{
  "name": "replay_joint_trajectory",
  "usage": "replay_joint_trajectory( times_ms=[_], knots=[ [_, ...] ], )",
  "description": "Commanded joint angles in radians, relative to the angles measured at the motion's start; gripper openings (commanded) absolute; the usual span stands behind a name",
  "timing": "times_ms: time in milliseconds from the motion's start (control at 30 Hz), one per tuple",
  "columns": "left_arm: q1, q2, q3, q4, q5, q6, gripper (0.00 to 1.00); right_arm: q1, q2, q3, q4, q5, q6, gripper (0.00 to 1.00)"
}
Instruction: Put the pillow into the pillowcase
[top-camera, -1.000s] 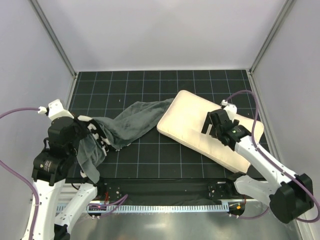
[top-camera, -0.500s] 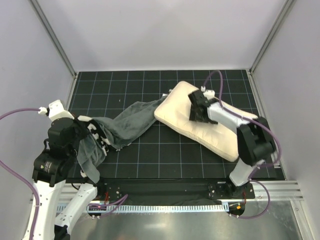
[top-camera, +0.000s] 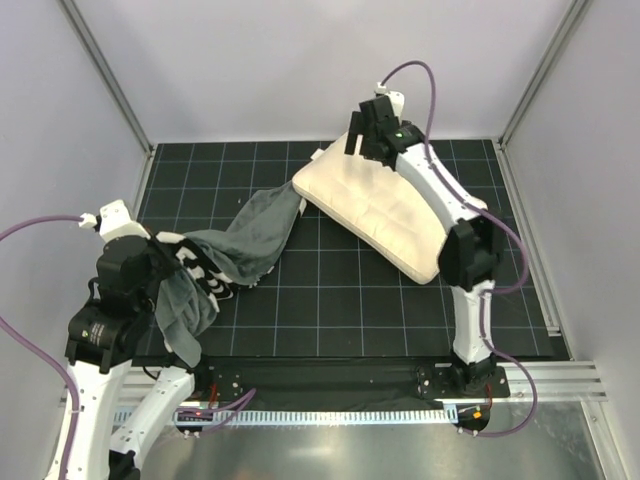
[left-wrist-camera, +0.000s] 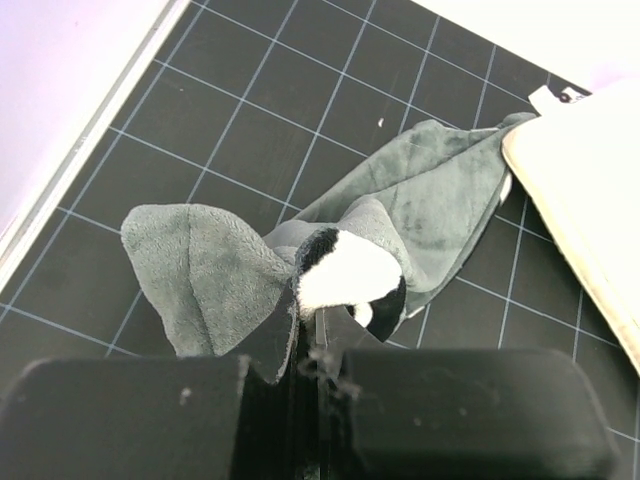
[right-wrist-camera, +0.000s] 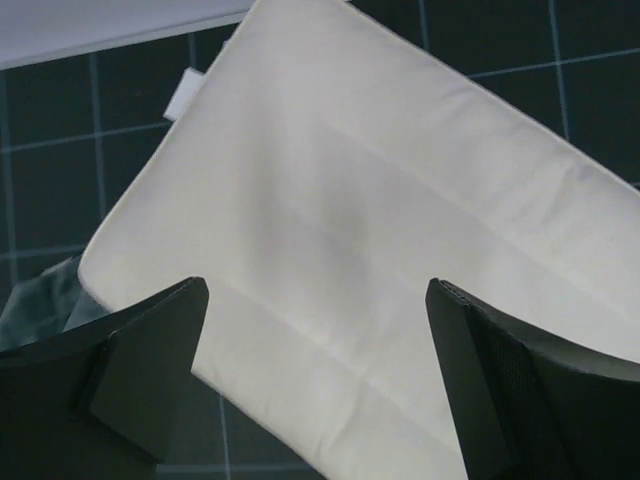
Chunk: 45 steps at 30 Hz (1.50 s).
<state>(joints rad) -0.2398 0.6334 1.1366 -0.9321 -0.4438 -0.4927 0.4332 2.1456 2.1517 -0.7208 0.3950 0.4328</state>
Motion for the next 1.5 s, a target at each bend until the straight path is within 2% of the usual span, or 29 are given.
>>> replay_joint_trajectory(
  times_ms=[0,33,100,167,300,433,567,733,867,1100,1200,1233,1300,1333,1367,1400,1467],
  knots=[
    [0.004,-0.012,0.008,0.062,0.033,-0.018,0.01,0.05,-0.321,-0.293,0.174,-0.241,-0.057,1.0],
    [0.005,-0.012,0.009,0.059,0.037,-0.021,0.01,0.077,-0.367,-0.455,0.286,-0.293,-0.048,1.0],
    [0.005,-0.011,0.02,0.053,0.048,-0.03,0.01,0.107,-0.472,-0.583,0.374,-0.434,0.028,1.0],
    [0.005,-0.011,0.038,0.044,0.051,-0.035,0.0,0.16,-0.504,-0.711,0.471,-0.481,0.081,1.0],
    [0.004,-0.027,0.063,0.023,0.04,-0.038,0.0,0.245,-0.507,-0.815,0.567,-0.4,0.188,1.0],
    [0.005,-0.046,0.071,0.013,0.034,-0.04,0.0,0.295,-0.455,-0.912,0.749,-0.294,0.32,0.98],
    [0.004,-0.057,0.069,0.001,0.024,-0.041,0.01,0.312,-0.363,-0.911,0.808,-0.185,0.458,0.93],
    [0.004,-0.061,0.063,-0.007,0.02,-0.041,0.01,0.322,-0.238,-0.851,0.882,-0.122,0.544,0.85],
    [0.005,-0.069,0.069,-0.017,0.001,-0.027,0.01,0.322,-0.092,-0.75,0.86,-0.13,0.596,0.82],
    [0.004,-0.104,0.126,-0.054,-0.019,0.0,0.03,0.325,0.029,-0.609,0.83,-0.068,0.664,0.75],
    [0.005,-0.121,0.15,-0.06,-0.026,0.008,0.05,0.323,0.074,-0.581,0.869,-0.073,0.681,0.64],
    [0.005,-0.129,0.158,-0.062,-0.029,0.011,0.05,0.323,0.085,-0.572,0.871,-0.073,0.692,0.52],
    [0.005,-0.136,0.163,-0.063,-0.033,0.019,0.06,0.325,0.097,-0.567,0.909,-0.082,0.695,0.35],
    [0.004,-0.136,0.164,-0.063,-0.036,0.026,0.06,0.325,0.086,-0.575,0.916,-0.076,0.699,0.24],
    [0.004,-0.139,0.163,-0.065,-0.042,0.031,0.06,0.325,0.076,-0.585,0.926,-0.07,0.698,0.08],
    [0.004,-0.138,0.163,-0.063,-0.053,0.037,0.06,0.325,0.059,-0.611,0.957,-0.058,0.692,0.04],
    [0.004,-0.129,0.166,-0.068,-0.064,0.042,0.05,0.325,0.002,-0.633,0.972,-0.042,0.664,0.04]
  ],
)
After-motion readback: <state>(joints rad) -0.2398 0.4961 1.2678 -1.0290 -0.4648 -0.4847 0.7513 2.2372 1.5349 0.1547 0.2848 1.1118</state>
